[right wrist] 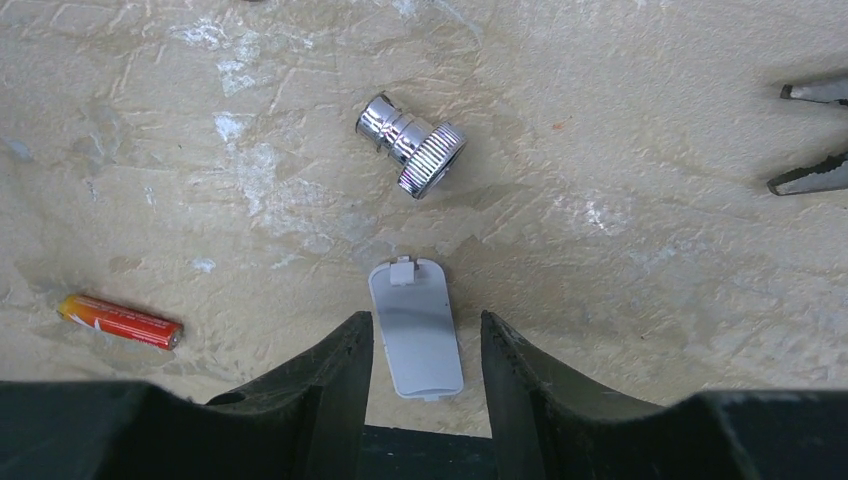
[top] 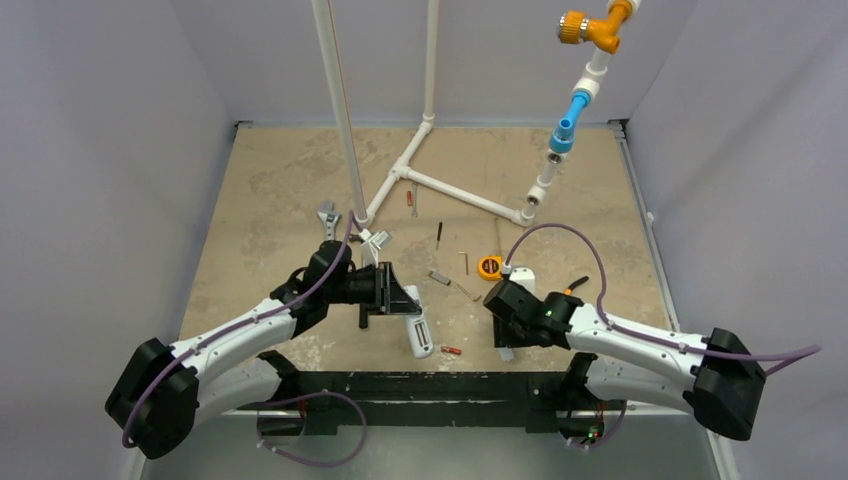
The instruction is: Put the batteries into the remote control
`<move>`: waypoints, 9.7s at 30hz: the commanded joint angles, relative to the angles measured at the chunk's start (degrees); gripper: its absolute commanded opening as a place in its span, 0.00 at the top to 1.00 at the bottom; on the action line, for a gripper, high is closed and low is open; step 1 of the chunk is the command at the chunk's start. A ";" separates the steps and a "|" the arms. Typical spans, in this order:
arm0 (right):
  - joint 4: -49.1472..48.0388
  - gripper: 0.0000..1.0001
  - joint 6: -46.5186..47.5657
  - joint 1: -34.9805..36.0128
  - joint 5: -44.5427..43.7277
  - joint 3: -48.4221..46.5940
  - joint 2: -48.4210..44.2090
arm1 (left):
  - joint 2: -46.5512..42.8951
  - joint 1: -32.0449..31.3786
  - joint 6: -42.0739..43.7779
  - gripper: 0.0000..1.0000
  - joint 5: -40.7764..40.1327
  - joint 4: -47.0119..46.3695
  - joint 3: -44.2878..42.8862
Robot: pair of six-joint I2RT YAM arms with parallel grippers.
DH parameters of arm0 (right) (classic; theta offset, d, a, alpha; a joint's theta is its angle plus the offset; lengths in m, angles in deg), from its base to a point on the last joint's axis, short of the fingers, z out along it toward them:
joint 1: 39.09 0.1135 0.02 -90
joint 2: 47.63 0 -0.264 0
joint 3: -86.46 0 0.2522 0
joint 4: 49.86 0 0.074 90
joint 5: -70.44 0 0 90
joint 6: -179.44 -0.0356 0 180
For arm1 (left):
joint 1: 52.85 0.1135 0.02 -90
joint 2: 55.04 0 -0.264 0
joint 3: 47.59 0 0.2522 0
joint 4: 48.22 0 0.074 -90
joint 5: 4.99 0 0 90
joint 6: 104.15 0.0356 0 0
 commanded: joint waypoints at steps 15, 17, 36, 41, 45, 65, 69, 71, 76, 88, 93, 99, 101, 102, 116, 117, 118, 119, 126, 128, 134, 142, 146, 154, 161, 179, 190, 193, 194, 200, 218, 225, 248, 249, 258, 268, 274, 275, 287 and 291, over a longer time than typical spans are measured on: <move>0.57 0.63 -0.85 -0.42 2.88 -0.08 3.95 | 0.25 0.26 0.64 1.00 1.46 -3.29 -0.48; 1.21 0.63 -0.93 -0.40 1.61 -0.12 4.68 | 0.28 0.31 0.63 1.00 1.45 -3.40 -0.50; -2.29 0.70 -2.55 -0.31 5.13 3.57 6.22 | 0.30 0.25 0.54 1.00 1.31 -3.71 0.06; -3.91 0.77 -2.59 -0.24 6.05 4.57 6.36 | 0.65 0.30 0.43 1.00 1.30 -3.91 0.03; -4.32 0.95 -1.62 -0.24 5.95 4.19 7.06 | 0.68 0.27 0.28 1.00 1.26 -4.12 -0.01; -1.97 1.00 2.19 -0.24 3.34 -1.27 2.05 | 0.95 0.26 0.17 1.00 1.48 -3.91 -0.82; -2.03 1.00 2.43 -0.22 3.28 -1.91 1.25 | 0.92 0.30 0.20 1.00 1.38 -3.77 -0.80; -1.74 1.00 2.72 -0.16 2.85 -2.56 0.50 | 0.97 0.28 0.15 1.00 1.29 -3.80 -0.65; -0.46 1.00 3.71 -0.16 1.90 -3.99 -0.27 | 1.07 0.25 0.19 1.00 1.31 -3.82 -0.88; -2.93 0.74 3.64 -0.16 3.21 -1.38 3.16 | 1.01 0.27 0.15 1.00 1.36 -3.70 -0.87; -4.01 0.72 3.71 -0.16 4.52 -0.35 4.24 | 0.98 0.26 0.19 1.00 1.24 -3.59 -0.72; -4.57 0.71 3.14 -0.16 6.09 0.95 4.32 | 1.02 0.31 0.12 1.00 1.26 -3.71 -0.68; -4.76 0.70 2.82 -0.03 6.67 1.40 4.06 | 1.01 0.27 0.19 1.00 1.28 -3.70 -0.67; -4.73 0.70 2.64 0.06 6.83 1.51 3.85 | 1.01 0.25 0.19 1.00 1.29 -3.72 -0.69; -3.15 0.68 -1.67 6.21 4.64 0.09 10.29 | 1.16 0.30 -0.03 1.00 1.35 -4.10 -0.15; -2.74 0.68 -2.10 6.95 4.07 -0.27 11.15 | 1.10 0.28 -0.08 1.00 1.27 -4.14 -0.16; -2.35 0.68 -2.61 7.63 3.45 -0.58 11.94 | 1.11 0.25 -0.14 1.00 1.30 -4.11 -0.12; -1.98 0.68 -2.97 8.23 2.98 -0.86 12.74 | 1.14 0.29 -0.10 1.00 1.31 -4.14 -0.15; -3.51 0.73 -4.75 9.49 2.40 0.06 15.01 | 1.09 0.26 -0.08 1.00 1.38 -4.13 -0.15; -4.53 0.75 -4.98 9.47 2.67 0.74 15.10 | 1.03 0.30 -0.07 1.00 1.35 -4.13 -0.09; -8.88 0.92 -5.00 9.57 3.22 2.36 14.96 | 1.01 0.26 -0.31 1.00 1.41 -4.36 0.16; -10.84 1.00 -5.19 9.90 1.03 1.99 12.01 | 0.51 0.26 -0.14 1.00 1.30 -3.97 0.34; -12.95 1.00 -5.45 9.95 0.51 3.00 8.61 | 0.67 0.30 -0.08 1.00 1.29 -3.83 0.01; -15.22 1.00 -6.10 9.95 0.37 4.92 5.60 | 1.45 0.28 -0.07 1.00 1.44 -3.88 -0.47; -15.32 1.00 -7.24 9.91 -0.87 5.83 1.72 | 1.58 0.24 0.02 1.00 1.57 -3.79 -0.70; -23.12 0.59 -12.06 9.86 2.82 13.26 -3.79 | 1.63 0.28 0.26 1.00 1.44 -2.70 -1.16; -15.25 0.70 -9.46 9.93 2.32 7.88 8.53 | 1.54 0.31 0.19 1.00 1.31 -2.50 -0.99; -15.93 0.76 -9.86 10.12 3.21 8.33 8.98 | 1.59 0.29 0.27 1.00 1.33 -2.46 -1.02; -16.14 0.79 -10.04 10.17 3.26 8.51 8.69 | 1.56 0.29 0.28 1.00 1.34 -2.44 -1.01; -12.90 0.96 -10.27 10.21 -0.54 7.32 3.68 | 1.47 0.31 0.26 1.00 1.39 -2.40 -1.06; -20.44 0.64 19.79 10.41 8.48 -1.60 -5.15 | -10.63 3.97 1.05 1.00 -3.32 5.90 -3.35; -31.73 0.62 32.01 15.30 15.92 -3.16 2.33 | -13.23 14.32 -2.69 1.00 1.79 6.95 0.72; -31.30 0.64 36.09 16.46 14.26 -3.89 14.40 | -12.26 14.82 -2.09 1.00 3.70 4.38 2.13; -31.10 0.64 35.81 16.50 13.72 -3.75 14.79 | -12.19 14.84 -2.09 1.00 3.76 4.35 2.12; -29.90 0.69 31.71 17.37 10.93 -2.95 16.66 | -12.42 14.84 -1.90 1.00 3.70 4.53 2.46; -23.94 0.74 24.22 23.09 6.01 -6.09 20.37 | -12.08 14.83 -1.83 1.00 3.85 4.22 2.62; -19.42 0.76 19.88 26.60 2.46 -9.55 25.80 | -12.08 14.86 -2.03 1.00 3.94 3.91 2.83; -18.78 0.76 19.37 26.90 2.01 -9.98 26.47 | -12.09 14.83 -2.01 1.00 4.01 3.91 2.81; -14.18 0.90 14.49 27.75 -2.08 -11.69 28.38 | -12.48 14.82 -2.02 1.00 3.99 3.97 3.15; -12.54 0.97 11.41 27.73 -4.97 -11.41 26.80 | -12.01 14.82 -2.03 1.00 4.03 3.66 2.81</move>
